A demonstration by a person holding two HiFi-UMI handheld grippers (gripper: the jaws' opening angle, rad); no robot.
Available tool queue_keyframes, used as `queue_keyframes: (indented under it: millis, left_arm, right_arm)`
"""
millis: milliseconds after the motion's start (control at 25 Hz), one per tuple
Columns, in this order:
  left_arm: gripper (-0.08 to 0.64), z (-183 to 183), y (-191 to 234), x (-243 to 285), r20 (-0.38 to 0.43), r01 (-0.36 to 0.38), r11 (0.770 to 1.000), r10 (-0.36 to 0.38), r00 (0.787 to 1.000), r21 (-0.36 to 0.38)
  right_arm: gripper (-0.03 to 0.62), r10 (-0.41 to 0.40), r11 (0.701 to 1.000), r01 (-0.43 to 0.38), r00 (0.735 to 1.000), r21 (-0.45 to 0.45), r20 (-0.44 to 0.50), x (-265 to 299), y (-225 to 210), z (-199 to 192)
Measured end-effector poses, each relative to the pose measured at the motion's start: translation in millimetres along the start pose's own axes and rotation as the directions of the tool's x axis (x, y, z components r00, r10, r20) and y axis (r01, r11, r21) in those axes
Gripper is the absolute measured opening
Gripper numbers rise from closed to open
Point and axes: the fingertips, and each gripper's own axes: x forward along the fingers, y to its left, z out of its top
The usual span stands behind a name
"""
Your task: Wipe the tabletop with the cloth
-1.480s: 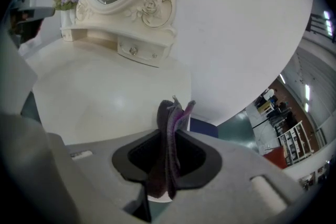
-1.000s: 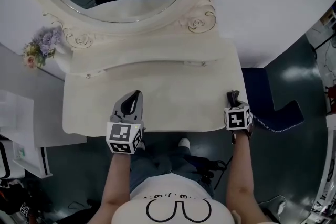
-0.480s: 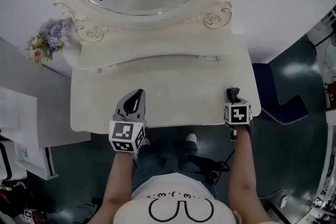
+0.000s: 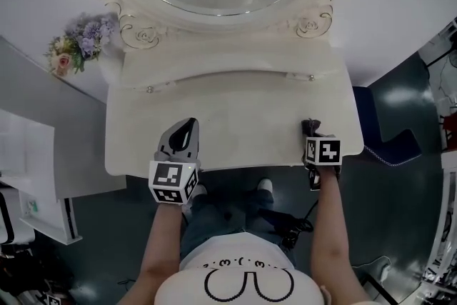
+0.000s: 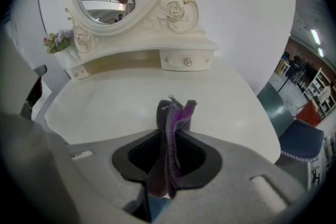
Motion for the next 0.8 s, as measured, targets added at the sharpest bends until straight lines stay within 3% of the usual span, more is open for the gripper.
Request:
queue_keyframes:
  millis: [600,800]
  left_arm:
    - [-0.002,-7,63,-37,0.030,-0.041,0.998,0.042,0.999,-0.043]
    - [-0.002,-10,80,-45,0.036,-0.050,0.997,0.052,0.998,-0.056]
  right_arm:
    - [0.083,0.078,0.997,-0.078,0.997,-0.008,-0.014,7,90,4]
    - [0.083,0.121,0.992,-0.121,0.993,0.030,-0.010,9,121,4]
